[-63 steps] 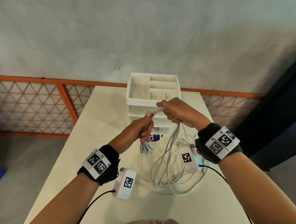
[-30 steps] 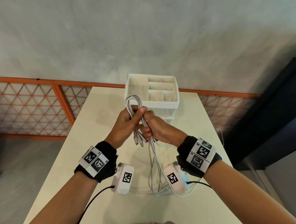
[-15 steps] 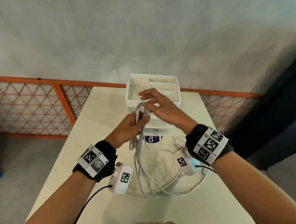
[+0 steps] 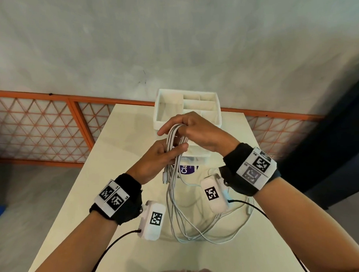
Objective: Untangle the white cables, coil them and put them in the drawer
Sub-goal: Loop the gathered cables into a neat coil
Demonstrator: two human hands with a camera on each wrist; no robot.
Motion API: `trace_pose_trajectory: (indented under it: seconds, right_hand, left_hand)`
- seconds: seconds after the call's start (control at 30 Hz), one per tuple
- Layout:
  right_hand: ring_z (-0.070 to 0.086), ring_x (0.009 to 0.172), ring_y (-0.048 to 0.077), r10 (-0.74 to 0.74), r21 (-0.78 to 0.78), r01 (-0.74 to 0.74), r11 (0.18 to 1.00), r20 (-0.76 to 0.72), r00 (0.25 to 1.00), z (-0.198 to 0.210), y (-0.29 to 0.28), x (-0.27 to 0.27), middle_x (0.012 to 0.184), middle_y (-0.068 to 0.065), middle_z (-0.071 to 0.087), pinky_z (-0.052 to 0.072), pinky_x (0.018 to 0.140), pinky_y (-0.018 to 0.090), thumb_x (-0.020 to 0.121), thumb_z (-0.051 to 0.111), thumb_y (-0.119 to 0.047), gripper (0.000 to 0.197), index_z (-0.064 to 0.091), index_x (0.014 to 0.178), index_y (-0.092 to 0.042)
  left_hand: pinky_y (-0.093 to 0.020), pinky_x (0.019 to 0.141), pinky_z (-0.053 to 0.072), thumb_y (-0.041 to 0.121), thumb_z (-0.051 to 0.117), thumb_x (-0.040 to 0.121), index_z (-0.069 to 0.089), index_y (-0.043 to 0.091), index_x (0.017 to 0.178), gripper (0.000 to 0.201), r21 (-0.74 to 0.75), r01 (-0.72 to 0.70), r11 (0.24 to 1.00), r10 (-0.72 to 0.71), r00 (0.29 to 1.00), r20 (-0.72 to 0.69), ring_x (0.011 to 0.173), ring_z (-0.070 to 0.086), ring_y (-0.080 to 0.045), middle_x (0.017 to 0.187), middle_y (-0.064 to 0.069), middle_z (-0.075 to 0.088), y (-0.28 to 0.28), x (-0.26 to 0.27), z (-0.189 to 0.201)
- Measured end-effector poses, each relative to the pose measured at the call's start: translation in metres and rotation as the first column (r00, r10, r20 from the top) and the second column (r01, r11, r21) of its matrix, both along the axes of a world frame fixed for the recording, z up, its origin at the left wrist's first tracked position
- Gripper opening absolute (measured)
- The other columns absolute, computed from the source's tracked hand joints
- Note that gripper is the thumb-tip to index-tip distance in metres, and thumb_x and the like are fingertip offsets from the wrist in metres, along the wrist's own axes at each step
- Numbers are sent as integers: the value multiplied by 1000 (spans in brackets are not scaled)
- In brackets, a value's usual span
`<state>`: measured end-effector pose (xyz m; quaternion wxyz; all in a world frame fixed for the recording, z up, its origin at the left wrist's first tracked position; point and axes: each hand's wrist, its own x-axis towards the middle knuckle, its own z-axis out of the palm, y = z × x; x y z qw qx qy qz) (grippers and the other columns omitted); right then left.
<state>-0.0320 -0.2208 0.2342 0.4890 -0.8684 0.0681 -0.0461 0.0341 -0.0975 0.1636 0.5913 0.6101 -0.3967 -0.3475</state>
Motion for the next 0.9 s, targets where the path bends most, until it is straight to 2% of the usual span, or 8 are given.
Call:
trace_pose_trajectory:
  seconds: [0.2, 0.3, 0.37, 0.43, 0.53, 0.63, 0.7, 0.9]
  right_hand:
    - [62, 67, -1, -7, 185, 12, 983, -23, 1000, 13, 5, 0, 77, -1, 65, 48, 63, 12, 78, 34, 17, 43, 67, 78, -11]
    - [58, 94, 9, 31, 241, -28, 970, -10, 999, 9, 0, 1, 105, 3, 60, 52, 70, 19, 83, 43, 12, 43, 61, 111, -15]
    - [56, 91, 16, -5, 337, 21, 941, -47, 999, 1, -3, 0, 114, 7, 52, 49, 66, 24, 88, 54, 0, 50, 42, 133, -20]
    - [53, 96, 14, 9, 370, 49, 928, -153, 988, -13, -7, -6, 118, 6, 47, 45, 82, 23, 90, 58, -18, 65, 21, 144, -17]
    - [52, 117, 16, 221, 204, -145, 968, -426, 877, -39, -4, -19, 129, 8, 48, 38, 101, 27, 89, 60, -33, 66, 24, 139, -11]
    - [66, 91, 21, 278, 29, -303, 953, -488, 827, -58, -1, -22, 85, 4, 67, 47, 92, 35, 92, 57, -18, 10, 55, 90, -8]
    - [65, 70, 18, 189, -25, -225, 974, -452, 872, -56, -5, -23, 66, -4, 59, 46, 78, 37, 93, 47, -17, 20, 48, 73, -17]
    - [43, 55, 16, 134, -325, -199, 924, -213, 968, -37, 16, -23, 63, 2, 46, 34, 56, 29, 99, 37, -36, 22, 34, 96, -14]
  left_hand:
    - [-16, 51, 31, 30, 46, 97, 54, 9, 83, 26, -34, 60, 998, -61, 998, -22, 54, 31, -8, 71, -8, 39, -4, -7, 1]
    - [-16, 51, 35, 26, 40, 100, 52, 13, 80, 26, -62, 31, 998, -32, 999, -12, 53, 36, -6, 70, 4, 48, -6, -7, 3]
    - [-13, 51, 37, 22, 38, 101, 53, 13, 80, 27, -99, -36, 994, 32, 999, -39, 51, 41, -1, 67, 10, 50, -6, -6, 4]
    - [-12, 52, 40, 20, 37, 101, 55, 15, 81, 28, -149, -102, 984, 89, 992, -91, 51, 49, 0, 63, 13, 54, -5, -5, 7]
    - [-15, 52, 42, 25, 38, 101, 52, 16, 76, 30, -211, -176, 962, 143, 977, -161, 52, 50, -1, 68, 7, 53, -6, 1, 12]
    - [-13, 48, 34, 27, 38, 101, 51, 19, 73, 32, -240, -259, 935, 234, 964, -129, 47, 38, -2, 72, 1, 49, -4, 13, 10]
    - [-13, 46, 31, 30, 39, 101, 55, 24, 70, 36, -250, -351, 903, 327, 936, -132, 44, 32, -3, 68, -2, 45, -1, 22, 4]
    - [-17, 44, 34, 36, 44, 99, 57, 20, 71, 35, -177, -629, 757, 579, 771, -266, 43, 40, -5, 60, -1, 56, -6, 30, -3]
